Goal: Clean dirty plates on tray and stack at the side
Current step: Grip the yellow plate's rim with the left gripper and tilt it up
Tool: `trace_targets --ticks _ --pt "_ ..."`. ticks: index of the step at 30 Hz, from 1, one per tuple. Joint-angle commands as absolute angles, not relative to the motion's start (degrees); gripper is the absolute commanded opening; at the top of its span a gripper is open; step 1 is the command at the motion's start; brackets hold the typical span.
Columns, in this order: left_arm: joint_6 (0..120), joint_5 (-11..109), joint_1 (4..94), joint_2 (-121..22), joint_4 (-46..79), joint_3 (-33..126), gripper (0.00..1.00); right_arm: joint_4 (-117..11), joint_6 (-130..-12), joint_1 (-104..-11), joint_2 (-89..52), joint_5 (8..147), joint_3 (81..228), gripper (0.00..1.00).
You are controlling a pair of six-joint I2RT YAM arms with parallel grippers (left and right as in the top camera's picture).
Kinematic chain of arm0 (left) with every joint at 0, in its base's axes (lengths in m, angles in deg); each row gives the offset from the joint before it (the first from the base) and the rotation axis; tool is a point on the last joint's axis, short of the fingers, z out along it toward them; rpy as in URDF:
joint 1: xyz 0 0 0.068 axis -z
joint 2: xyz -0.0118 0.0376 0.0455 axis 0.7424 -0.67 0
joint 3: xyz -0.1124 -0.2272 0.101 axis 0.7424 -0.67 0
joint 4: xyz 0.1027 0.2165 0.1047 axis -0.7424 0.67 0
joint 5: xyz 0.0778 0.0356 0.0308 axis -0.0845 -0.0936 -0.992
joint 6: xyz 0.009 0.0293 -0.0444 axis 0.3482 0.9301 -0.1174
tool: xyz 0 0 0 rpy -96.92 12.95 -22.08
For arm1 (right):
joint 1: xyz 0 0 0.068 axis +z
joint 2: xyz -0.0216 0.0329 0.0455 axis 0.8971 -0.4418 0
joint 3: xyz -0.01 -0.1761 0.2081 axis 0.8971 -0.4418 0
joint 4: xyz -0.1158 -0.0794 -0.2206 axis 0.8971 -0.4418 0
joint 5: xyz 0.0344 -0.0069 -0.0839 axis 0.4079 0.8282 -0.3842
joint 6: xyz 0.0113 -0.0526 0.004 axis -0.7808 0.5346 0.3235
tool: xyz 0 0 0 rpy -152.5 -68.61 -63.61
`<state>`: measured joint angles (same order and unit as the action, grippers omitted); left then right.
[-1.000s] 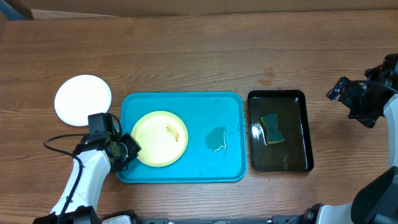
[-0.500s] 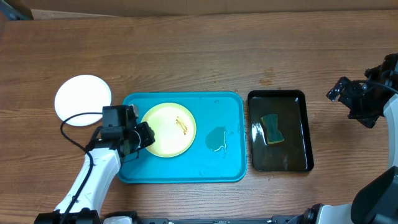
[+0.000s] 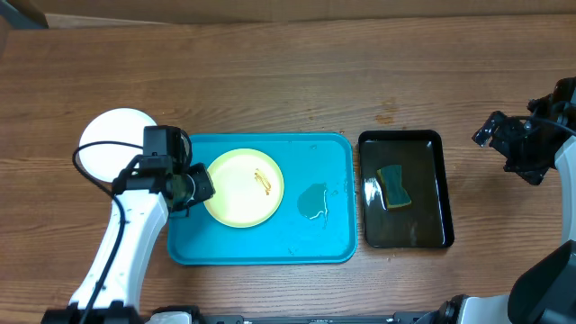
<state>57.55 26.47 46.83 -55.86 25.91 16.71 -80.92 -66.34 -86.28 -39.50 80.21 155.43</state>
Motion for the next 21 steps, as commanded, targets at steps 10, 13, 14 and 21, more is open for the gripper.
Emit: trace_targets --ticks 10,13,14,21 --pt "58.43 25.42 46.96 -73.46 19.33 11.9 0.3 -80.7 -66.51 -86.46 -39.52 80.52 156.24 1.0" --pt "58.43 25.44 46.92 -73.77 18.07 11.92 0.17 -80.7 -66.51 -86.46 -39.52 80.52 156.24 1.0" --pt "58.43 25.44 46.9 -73.77 17.54 11.92 0.1 -80.7 -66.51 -86.46 -39.52 80.52 156.24 1.0" --pt "58.43 25.51 46.9 -73.77 15.16 11.92 0.04 -80.7 -66.51 -86.46 -39.52 80.52 156.24 1.0"
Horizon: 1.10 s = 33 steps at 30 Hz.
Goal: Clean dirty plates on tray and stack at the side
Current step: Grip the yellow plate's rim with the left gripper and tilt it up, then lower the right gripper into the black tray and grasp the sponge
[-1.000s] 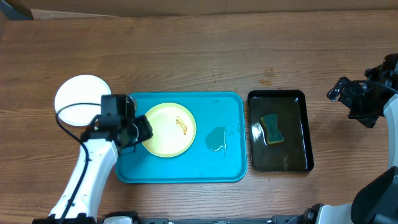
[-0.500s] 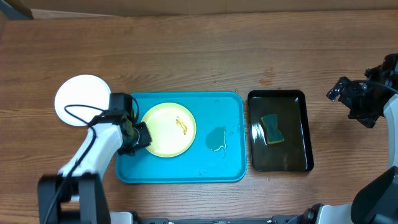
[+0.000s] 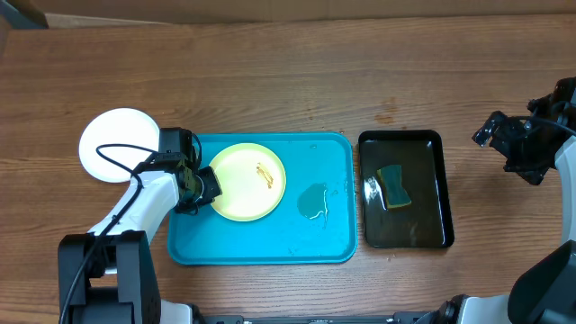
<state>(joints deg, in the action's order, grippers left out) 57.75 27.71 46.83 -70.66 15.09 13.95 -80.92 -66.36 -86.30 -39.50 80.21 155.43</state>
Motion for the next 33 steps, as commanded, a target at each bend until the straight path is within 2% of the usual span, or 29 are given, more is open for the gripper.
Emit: trace_targets --ticks 1,13,20,22,25,33 --pt "58.43 25.53 46.9 -73.77 15.16 11.92 0.04 -80.7 -66.51 -86.46 -39.52 80.52 156.24 1.0" --pt "58.45 27.12 46.83 -73.77 14.61 11.92 0.05 -79.3 -66.78 -86.46 -39.52 81.85 156.24 1.0" --pt "58.43 27.19 46.83 -73.77 14.57 11.92 0.05 -84.11 -66.64 -86.22 -39.5 101.81 156.24 0.99" --pt "58.43 27.19 46.83 -73.77 14.48 11.92 0.05 -87.61 -64.04 -83.53 -39.5 100.56 156.2 0.93" --pt "58.43 27.19 46.85 -73.77 14.28 11.92 0.06 -91.09 -63.23 -77.26 -39.5 91.88 155.67 0.89" --pt "58.43 27.17 46.85 -73.77 14.35 11.92 0.1 -90.43 -63.32 -60.38 -39.5 78.88 149.6 0.85"
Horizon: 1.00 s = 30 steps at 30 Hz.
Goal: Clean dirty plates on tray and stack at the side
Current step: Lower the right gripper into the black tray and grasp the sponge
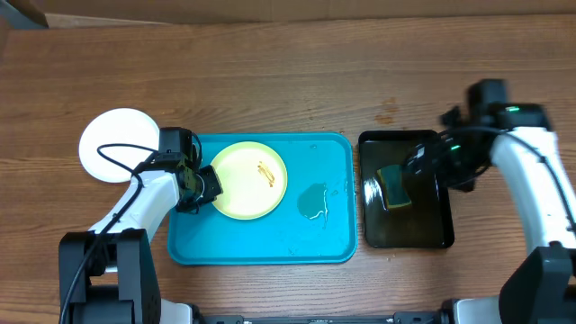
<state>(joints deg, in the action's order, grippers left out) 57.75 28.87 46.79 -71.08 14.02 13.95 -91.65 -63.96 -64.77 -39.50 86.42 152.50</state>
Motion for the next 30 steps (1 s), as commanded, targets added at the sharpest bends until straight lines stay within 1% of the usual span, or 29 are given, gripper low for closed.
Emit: trace_targets --ticks 1,5,9,13,18,21,23,26,30 --pt "58.45 27.17 46.85 -73.77 14.39 11.92 0.1 -89.45 -63.58 -58.79 -39.5 77.44 148.46 0.85" --pt "58.45 27.17 46.85 -73.77 14.72 11.92 0.11 -85.53 -66.38 -55.29 -39.5 74.97 144.61 0.85" --pt "58.43 27.17 46.85 -73.77 14.68 11.92 0.11 -81.97 -67.98 -54.48 -39.5 75.12 141.16 0.84" --pt "58.43 27.19 46.85 -73.77 14.68 11.92 0.11 -75.63 -68.11 -54.46 -39.5 75.16 136.68 0.82" --pt "58.43 27.19 46.85 -73.77 14.7 11.92 0.11 -66.1 -68.07 -54.46 -39.52 80.37 131.19 0.79" --pt "58.43 27.17 46.85 -73.77 14.72 11.92 0.11 -63.15 -68.04 -54.46 -39.52 79.67 129.95 0.7" --pt "58.43 27.17 46.85 -73.77 14.72 11.9 0.11 -62.39 -68.04 -54.46 -39.52 79.6 129.73 0.58" --pt "58.45 27.17 46.85 -73.77 14.72 11.92 0.11 -62.02 -68.04 -54.46 -39.52 79.62 129.23 0.48" --pt "58.45 27.17 46.85 -73.77 14.74 11.92 0.11 -60.46 -68.07 -54.46 -39.52 79.62 126.76 0.48"
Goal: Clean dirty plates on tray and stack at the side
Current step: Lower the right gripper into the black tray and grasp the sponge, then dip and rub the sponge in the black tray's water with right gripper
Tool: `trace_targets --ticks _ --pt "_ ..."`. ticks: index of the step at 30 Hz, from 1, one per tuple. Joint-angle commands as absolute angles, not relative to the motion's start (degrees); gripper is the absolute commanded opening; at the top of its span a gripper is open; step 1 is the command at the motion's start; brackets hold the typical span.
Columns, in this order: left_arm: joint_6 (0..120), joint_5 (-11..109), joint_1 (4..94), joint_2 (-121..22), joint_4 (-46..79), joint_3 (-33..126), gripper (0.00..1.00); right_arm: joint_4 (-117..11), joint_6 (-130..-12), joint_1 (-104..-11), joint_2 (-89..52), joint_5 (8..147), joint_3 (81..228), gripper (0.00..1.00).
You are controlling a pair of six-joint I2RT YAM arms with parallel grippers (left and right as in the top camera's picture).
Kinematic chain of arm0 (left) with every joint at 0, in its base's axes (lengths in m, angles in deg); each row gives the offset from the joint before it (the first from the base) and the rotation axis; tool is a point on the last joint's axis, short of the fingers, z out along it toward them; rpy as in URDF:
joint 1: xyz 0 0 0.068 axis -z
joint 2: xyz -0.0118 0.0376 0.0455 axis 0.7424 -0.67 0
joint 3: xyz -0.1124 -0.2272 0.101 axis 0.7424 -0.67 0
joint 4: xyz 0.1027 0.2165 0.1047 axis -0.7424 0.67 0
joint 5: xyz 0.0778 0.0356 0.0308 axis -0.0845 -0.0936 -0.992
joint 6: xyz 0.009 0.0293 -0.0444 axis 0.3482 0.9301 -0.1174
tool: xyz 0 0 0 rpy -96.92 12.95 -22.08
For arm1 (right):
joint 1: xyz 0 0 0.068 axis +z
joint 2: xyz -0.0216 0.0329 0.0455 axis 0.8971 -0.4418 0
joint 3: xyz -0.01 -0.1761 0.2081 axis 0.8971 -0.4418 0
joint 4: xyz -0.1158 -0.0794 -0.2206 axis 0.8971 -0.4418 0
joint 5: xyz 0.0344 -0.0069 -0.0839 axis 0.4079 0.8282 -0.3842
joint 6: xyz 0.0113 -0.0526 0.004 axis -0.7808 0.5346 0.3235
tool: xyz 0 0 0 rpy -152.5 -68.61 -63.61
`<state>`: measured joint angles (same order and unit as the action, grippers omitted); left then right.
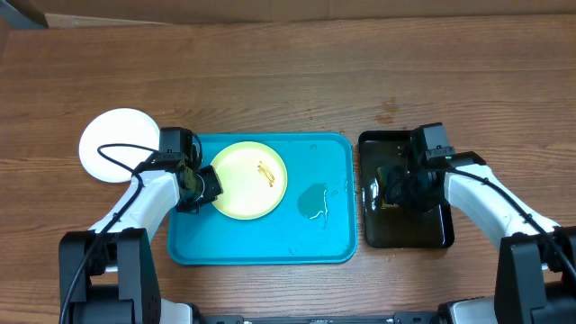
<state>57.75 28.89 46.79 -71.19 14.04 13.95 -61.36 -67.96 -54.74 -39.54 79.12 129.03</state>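
Observation:
A pale yellow plate (245,189) with a small brown smear (265,173) lies in the left half of the blue tray (270,243). My left gripper (205,185) sits at the plate's left rim and looks shut on it. A clean white plate (115,144) rests on the table left of the tray. My right gripper (394,191) is down inside the black tray (432,229), over the spot where the sponge lies. The sponge is hidden beneath it, and the overhead view does not show how its jaws stand.
A puddle of bluish liquid (313,202) lies on the blue tray's right half. The black tray holds dark water. A cardboard edge (270,18) runs along the back of the wooden table (270,81).
My right arm has moved from above the black tray's right rim down and left into the tray, now covering the sponge. The left gripper and yellow plate have stayed put.
At first my left gripper was at the yellow plate's left rim and the right arm was parked far right. The left arm then drew in, the plate shifting slightly up and right with it. Then the right arm stood over the black tray, and now it is in the tray, over the sponge.

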Motion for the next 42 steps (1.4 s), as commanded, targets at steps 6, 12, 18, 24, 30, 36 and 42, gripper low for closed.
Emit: trace_targets --ticks 6,12,18,24,30,36,42 --pt "58.45 27.17 46.85 -73.77 14.72 11.92 0.11 -58.34 -68.07 -54.46 -39.5 79.62 124.85 0.64" --pt "58.47 27.12 46.85 -73.77 14.76 11.92 0.12 -58.32 -68.04 -54.46 -39.5 79.64 124.85 0.04" --pt "58.45 27.12 46.85 -73.77 14.74 11.92 0.13 -64.81 -68.07 -54.52 -39.5 80.74 130.32 0.64" --pt "58.45 27.12 46.83 -73.77 14.74 11.92 0.15 -63.85 -67.98 -54.52 -39.5 80.34 135.17 0.83" --pt "58.45 27.12 46.83 -73.77 14.74 11.92 0.15 -58.89 -67.82 -54.46 -39.74 78.33 131.8 0.82" --pt "58.45 27.1 46.83 -73.77 14.63 11.92 0.15 -51.68 -67.93 -54.46 -40.55 78.57 126.25 0.81" --pt "58.45 26.9 46.83 -73.77 14.74 11.92 0.15 -47.26 -68.09 -54.46 -41.44 79.32 125.55 0.04"
